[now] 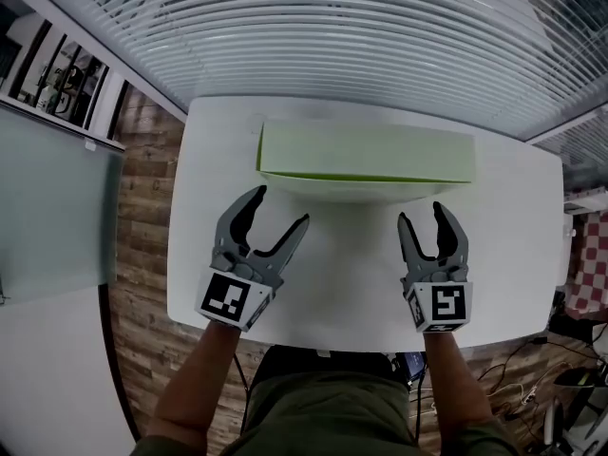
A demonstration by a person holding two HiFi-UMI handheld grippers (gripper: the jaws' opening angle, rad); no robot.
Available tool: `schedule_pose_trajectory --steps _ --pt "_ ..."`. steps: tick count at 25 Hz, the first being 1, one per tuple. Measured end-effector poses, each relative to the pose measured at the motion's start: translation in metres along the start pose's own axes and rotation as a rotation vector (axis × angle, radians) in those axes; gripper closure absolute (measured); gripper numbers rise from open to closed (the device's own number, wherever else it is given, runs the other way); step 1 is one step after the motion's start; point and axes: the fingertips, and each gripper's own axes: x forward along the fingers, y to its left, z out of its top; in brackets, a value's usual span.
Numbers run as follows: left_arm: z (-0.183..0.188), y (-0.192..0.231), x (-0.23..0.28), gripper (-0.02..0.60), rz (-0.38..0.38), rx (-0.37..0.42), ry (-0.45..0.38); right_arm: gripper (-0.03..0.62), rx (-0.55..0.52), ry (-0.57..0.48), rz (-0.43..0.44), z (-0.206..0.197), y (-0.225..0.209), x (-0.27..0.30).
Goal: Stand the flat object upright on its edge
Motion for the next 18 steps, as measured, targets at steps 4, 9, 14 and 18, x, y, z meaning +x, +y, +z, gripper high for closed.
schedule_pose_trajectory --steps 4,9,14,18 --pt "0.003 -0.007 -0.012 0.284 -0.009 0.007 0.026 0.338 -0.014 -0.006 0.012 0.011 0.004 -0.011" --pt "0.015 -0.014 -0.025 0.295 -0.026 0.001 0.010 0.339 -0.021 -0.019 0.020 0.027 0.013 -0.019" --pt "0.014 -0.024 -0.034 0.316 -0.059 0.018 0.021 0.388 -0.012 -0.058 0.032 0.044 0.024 -0.027" --pt "0.019 -0.036 -0.044 0.340 -0.088 0.024 0.021 0.395 -0.020 -0.012 0.033 0.047 0.032 -0.037"
